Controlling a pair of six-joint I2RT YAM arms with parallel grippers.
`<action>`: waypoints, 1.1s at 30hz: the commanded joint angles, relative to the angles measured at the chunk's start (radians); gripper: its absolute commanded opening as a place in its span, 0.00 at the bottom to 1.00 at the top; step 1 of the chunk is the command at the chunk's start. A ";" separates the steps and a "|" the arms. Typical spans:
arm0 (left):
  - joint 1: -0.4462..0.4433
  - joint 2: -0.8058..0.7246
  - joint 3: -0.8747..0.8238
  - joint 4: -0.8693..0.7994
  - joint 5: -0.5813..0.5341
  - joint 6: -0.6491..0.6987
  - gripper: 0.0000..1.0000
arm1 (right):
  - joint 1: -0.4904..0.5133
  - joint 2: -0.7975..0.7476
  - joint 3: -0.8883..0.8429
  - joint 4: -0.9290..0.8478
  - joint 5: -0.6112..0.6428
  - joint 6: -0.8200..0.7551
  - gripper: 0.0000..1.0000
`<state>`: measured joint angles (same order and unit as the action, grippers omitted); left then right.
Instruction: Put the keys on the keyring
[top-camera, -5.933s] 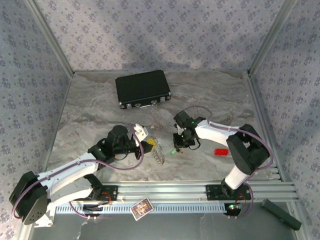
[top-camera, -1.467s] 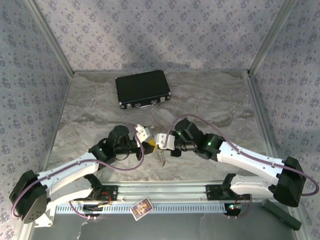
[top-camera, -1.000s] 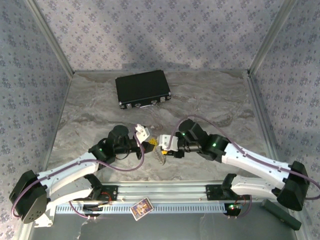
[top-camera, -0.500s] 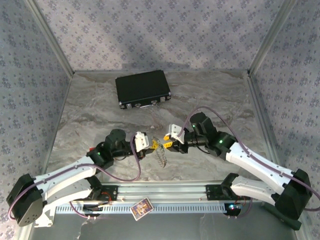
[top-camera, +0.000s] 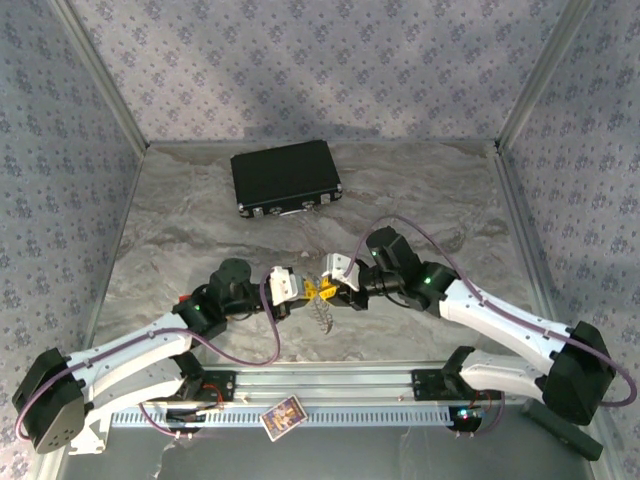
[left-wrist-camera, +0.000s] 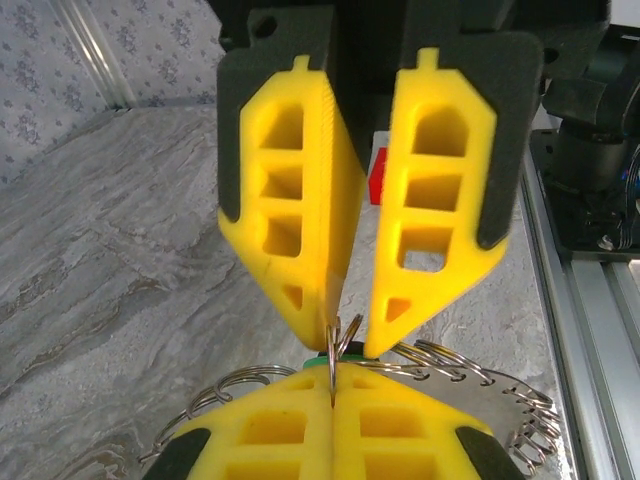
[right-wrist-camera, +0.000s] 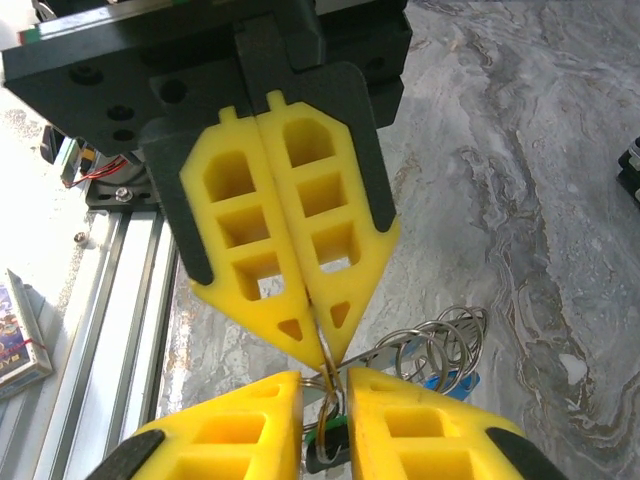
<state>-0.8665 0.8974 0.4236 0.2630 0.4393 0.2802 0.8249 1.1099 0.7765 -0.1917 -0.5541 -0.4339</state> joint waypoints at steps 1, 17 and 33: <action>-0.008 -0.010 0.004 0.048 0.036 0.016 0.00 | 0.006 0.001 0.008 0.023 0.005 0.000 0.18; -0.013 0.001 0.010 0.053 0.028 0.016 0.00 | 0.013 0.022 0.025 0.000 -0.011 -0.025 0.00; -0.013 0.041 0.003 0.019 -0.004 -0.032 0.11 | 0.028 0.058 0.070 -0.130 0.014 -0.074 0.00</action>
<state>-0.8738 0.9318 0.4217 0.2420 0.4370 0.2615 0.8406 1.1618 0.8181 -0.2775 -0.5331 -0.4900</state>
